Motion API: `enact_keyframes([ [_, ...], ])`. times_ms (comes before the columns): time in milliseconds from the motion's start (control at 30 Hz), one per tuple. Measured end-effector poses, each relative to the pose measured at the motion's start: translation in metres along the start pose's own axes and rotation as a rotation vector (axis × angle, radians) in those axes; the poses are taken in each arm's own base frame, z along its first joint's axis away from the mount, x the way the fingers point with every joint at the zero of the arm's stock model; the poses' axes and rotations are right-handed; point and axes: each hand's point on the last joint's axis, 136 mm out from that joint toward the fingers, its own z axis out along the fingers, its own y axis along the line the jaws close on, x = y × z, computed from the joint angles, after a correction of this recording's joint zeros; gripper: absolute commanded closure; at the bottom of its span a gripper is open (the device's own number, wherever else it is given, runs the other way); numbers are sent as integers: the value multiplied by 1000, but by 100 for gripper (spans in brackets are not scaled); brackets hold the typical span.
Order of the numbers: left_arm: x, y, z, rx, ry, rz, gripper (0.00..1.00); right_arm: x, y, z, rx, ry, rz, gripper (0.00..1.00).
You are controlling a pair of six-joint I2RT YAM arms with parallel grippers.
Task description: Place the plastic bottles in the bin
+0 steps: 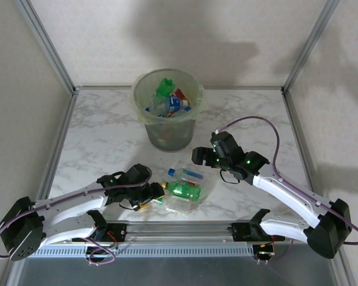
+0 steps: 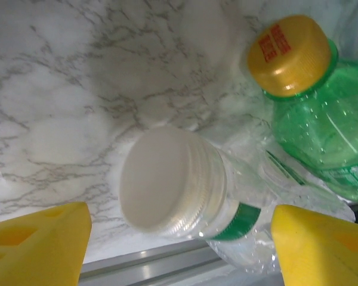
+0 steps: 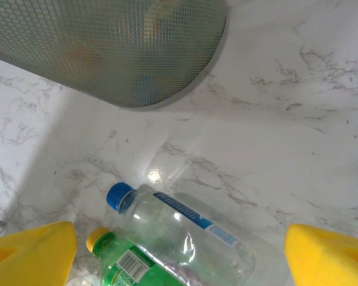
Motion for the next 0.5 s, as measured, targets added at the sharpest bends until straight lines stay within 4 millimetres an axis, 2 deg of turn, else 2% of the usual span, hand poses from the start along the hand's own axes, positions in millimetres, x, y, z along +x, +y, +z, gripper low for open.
enact_keyframes([
  [500,-17,-21,6,-14,-14,38,23,-2,1,-1,-5,-5,1,10],
])
